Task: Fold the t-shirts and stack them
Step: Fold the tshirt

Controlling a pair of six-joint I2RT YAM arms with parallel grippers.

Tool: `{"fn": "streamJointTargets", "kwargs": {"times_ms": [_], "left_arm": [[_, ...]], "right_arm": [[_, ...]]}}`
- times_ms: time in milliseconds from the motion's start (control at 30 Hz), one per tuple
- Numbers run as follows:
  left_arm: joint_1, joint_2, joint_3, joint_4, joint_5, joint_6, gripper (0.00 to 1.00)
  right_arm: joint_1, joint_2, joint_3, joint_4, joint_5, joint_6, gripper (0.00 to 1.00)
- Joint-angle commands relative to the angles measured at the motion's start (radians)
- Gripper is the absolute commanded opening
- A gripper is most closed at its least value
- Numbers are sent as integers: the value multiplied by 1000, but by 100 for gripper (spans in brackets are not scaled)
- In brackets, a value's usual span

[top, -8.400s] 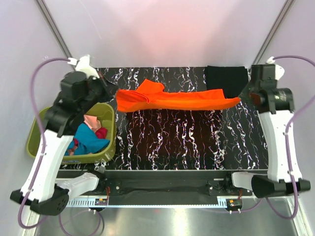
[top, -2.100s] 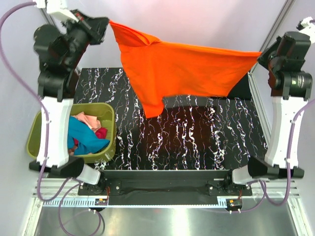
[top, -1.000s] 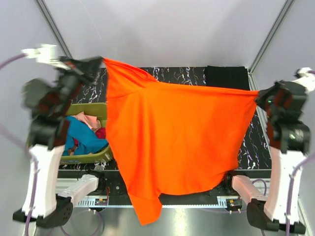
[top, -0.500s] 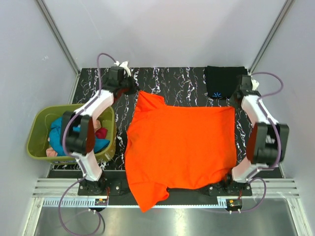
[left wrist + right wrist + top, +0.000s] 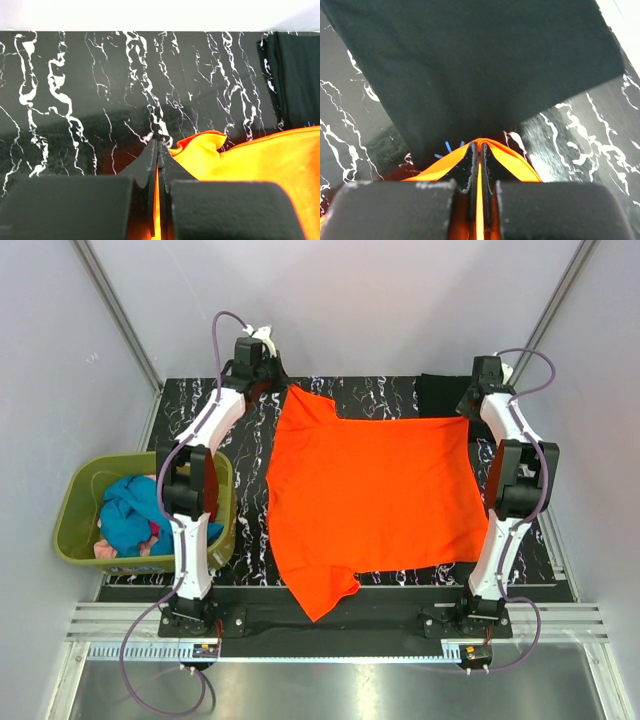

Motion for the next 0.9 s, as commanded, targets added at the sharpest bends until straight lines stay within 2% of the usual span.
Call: {"fn": "streamJointTargets", "kwargs": {"times_ms": [0, 267, 400, 867], "left_arm": [[10, 12, 73, -14, -8, 28, 0], [-4, -110, -77, 0, 13, 15, 0], [-39, -195, -193, -23, -7, 21, 0], [-71, -527, -528, -108, -41, 2, 0]], "right_arm": [[-6, 35, 100, -57, -21, -34, 0], [-10, -23, 48, -85, -41, -21, 0], [-12, -42, 48, -172, -38, -2, 0], [-50, -201, -139, -251, -73, 7, 0]]}}
